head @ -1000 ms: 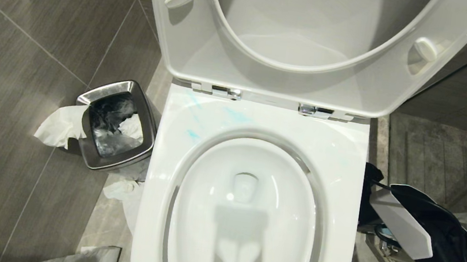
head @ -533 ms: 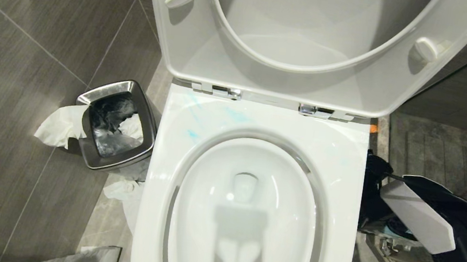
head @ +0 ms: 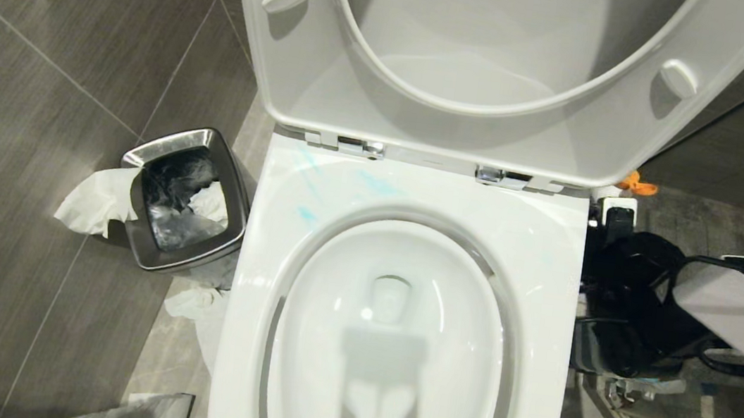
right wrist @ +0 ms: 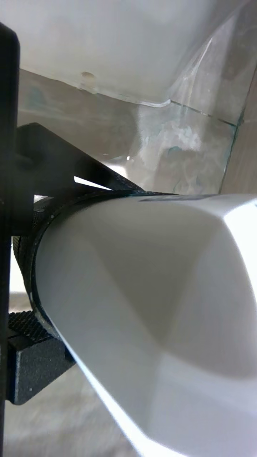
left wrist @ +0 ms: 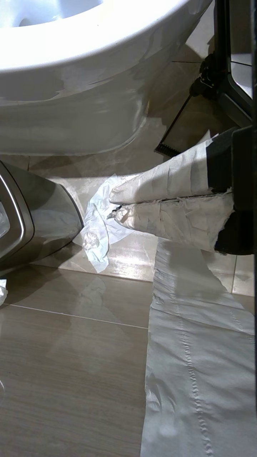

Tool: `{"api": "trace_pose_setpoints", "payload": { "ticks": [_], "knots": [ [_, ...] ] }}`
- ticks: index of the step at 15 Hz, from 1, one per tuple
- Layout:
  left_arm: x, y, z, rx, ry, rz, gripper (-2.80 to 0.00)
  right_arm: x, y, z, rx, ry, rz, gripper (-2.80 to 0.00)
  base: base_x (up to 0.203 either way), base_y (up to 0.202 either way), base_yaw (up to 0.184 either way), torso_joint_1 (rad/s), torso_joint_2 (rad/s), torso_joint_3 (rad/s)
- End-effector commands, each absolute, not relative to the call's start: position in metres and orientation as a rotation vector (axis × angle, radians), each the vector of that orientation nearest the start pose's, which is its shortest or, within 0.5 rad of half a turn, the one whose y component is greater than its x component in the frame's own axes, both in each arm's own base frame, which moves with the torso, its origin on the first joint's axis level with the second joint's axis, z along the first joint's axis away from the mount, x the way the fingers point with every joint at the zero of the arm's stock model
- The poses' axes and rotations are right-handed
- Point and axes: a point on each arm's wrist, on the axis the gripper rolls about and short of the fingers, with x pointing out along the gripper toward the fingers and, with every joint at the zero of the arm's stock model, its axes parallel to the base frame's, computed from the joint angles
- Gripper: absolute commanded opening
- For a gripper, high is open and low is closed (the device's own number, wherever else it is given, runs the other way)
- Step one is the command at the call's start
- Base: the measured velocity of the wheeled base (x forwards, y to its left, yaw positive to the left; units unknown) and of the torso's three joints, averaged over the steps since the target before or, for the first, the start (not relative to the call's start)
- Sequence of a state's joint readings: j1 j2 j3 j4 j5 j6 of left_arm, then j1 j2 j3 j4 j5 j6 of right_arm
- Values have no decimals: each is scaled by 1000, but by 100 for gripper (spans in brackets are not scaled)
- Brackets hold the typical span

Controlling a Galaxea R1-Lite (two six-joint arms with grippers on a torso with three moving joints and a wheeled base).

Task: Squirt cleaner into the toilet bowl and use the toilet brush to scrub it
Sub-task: Pour in the cleaning agent

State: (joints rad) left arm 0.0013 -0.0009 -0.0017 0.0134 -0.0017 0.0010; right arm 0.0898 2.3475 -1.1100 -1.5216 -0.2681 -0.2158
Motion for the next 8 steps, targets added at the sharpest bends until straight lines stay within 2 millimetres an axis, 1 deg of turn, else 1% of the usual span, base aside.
{"api": "trace_pose_setpoints", "payload": {
  "ticks": [1, 3, 6, 8],
  "knots": [
    [-23, 0, 74, 2, 12, -1, -280, 397, 30, 141, -146, -289, -219, -280, 0, 0, 0, 0, 0, 0],
    [-23, 0, 74, 2, 12, 0, -280, 367, 27, 144, -134, -235, -235, -280, 0, 0, 0, 0, 0, 0],
    [-23, 0, 74, 2, 12, 0, -280, 317, 22, 160, -106, -211, -263, -280, 0, 0, 0, 0, 0, 0],
    [-23, 0, 74, 2, 12, 0, -280, 289, 19, 168, -100, -210, -277, -280, 0, 0, 0, 0, 0, 0]
  ]
}}
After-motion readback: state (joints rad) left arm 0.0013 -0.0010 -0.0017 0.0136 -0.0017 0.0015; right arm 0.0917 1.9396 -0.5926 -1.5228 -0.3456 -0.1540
